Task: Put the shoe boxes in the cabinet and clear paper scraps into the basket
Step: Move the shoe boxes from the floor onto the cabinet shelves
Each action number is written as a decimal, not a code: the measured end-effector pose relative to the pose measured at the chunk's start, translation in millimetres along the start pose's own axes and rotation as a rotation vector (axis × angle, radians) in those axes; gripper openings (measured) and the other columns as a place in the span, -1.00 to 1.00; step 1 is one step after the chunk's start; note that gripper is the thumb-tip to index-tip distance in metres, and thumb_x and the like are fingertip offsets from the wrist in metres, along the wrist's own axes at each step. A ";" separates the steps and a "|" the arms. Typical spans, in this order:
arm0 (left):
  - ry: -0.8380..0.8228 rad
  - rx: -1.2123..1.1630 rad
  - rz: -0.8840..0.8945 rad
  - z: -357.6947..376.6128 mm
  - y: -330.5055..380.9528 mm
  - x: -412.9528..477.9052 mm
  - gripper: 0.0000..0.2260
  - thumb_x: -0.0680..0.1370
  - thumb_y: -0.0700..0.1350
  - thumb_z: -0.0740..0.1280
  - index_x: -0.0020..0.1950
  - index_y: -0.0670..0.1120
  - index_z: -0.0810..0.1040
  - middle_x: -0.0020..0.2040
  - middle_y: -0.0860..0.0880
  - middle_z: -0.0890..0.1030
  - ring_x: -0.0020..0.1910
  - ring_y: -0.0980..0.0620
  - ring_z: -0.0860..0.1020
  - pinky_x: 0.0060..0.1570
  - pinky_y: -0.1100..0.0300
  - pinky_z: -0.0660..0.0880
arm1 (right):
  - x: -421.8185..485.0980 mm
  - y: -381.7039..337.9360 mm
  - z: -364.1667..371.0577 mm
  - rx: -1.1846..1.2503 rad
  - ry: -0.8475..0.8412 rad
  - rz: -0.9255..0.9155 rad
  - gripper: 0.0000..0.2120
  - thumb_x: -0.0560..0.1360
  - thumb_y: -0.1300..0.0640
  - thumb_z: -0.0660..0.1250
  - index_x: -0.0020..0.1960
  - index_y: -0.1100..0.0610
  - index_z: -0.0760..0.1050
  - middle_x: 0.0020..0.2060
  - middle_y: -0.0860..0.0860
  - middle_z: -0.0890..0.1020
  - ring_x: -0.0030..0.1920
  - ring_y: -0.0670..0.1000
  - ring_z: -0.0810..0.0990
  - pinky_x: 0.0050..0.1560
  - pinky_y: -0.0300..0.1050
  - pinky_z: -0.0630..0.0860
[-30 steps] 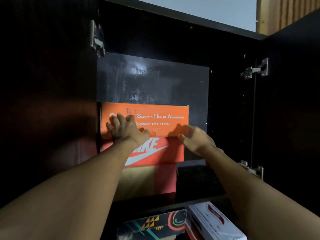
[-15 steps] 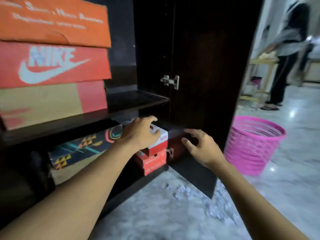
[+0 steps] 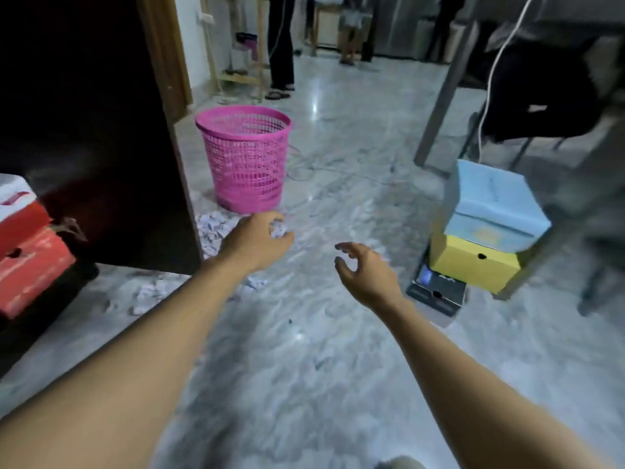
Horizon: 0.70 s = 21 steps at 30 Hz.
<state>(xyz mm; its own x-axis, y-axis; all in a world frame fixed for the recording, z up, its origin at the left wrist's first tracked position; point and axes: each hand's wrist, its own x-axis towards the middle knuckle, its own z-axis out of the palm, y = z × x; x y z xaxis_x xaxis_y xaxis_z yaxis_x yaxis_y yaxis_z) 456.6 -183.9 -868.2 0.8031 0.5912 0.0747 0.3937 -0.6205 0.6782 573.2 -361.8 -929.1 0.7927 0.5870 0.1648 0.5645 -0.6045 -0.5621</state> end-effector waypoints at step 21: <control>-0.570 -0.299 -0.195 371.0 107.2 104.8 -0.48 0.63 0.07 0.19 0.56 -0.01 0.16 0.54 -0.03 0.25 0.45 -0.05 0.31 0.21 0.20 0.28 | 23.4 330.5 -28.0 0.504 0.161 0.933 -0.41 0.62 -0.06 0.21 0.55 0.13 0.16 0.50 0.11 0.31 0.43 0.14 0.36 0.25 -0.10 0.33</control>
<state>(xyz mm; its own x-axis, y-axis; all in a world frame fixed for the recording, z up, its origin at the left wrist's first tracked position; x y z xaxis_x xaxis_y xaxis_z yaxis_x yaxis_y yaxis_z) 748.9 -379.6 -1059.0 0.8726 0.2625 -0.4118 0.4806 -0.3118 0.8196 784.8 -563.0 -1088.4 0.9036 -0.0923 -0.4182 -0.4107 -0.4638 -0.7850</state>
